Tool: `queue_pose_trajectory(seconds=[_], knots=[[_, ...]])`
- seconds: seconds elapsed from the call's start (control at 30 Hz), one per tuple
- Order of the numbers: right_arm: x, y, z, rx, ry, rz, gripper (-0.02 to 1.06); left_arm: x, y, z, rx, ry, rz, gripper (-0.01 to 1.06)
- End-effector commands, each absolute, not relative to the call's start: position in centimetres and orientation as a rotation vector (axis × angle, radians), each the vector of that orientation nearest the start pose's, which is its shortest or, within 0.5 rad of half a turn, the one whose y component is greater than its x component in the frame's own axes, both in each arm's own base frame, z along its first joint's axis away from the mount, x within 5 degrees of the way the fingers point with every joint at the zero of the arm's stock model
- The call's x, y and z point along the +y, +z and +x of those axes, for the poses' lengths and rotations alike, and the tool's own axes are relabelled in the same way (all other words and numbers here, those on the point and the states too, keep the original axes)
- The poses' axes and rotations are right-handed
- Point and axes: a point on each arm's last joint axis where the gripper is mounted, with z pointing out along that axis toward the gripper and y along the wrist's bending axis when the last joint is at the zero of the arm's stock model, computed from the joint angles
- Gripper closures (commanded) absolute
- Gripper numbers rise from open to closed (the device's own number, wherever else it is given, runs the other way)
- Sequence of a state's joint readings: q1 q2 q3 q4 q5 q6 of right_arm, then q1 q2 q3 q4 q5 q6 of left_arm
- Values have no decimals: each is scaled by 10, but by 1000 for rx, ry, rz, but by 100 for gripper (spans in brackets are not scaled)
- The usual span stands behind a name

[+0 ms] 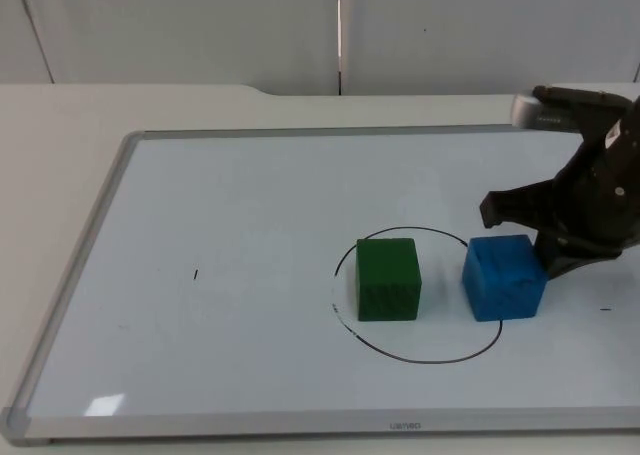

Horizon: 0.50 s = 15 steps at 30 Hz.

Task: Push the two cubes into the marked area.

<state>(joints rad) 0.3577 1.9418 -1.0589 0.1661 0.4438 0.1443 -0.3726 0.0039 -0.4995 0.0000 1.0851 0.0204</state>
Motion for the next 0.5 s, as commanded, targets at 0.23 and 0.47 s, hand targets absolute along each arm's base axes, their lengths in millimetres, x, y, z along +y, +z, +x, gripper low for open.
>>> queue_pose_trajectory(seconds=[0.23, 0.47], knots=[[139, 125, 334, 2816, 285, -84, 105, 2, 275, -5, 2032, -214, 403, 105], [140, 125, 334, 2818, 298, -64, 105, 2, 275, -5, 2032, -214, 403, 105]])
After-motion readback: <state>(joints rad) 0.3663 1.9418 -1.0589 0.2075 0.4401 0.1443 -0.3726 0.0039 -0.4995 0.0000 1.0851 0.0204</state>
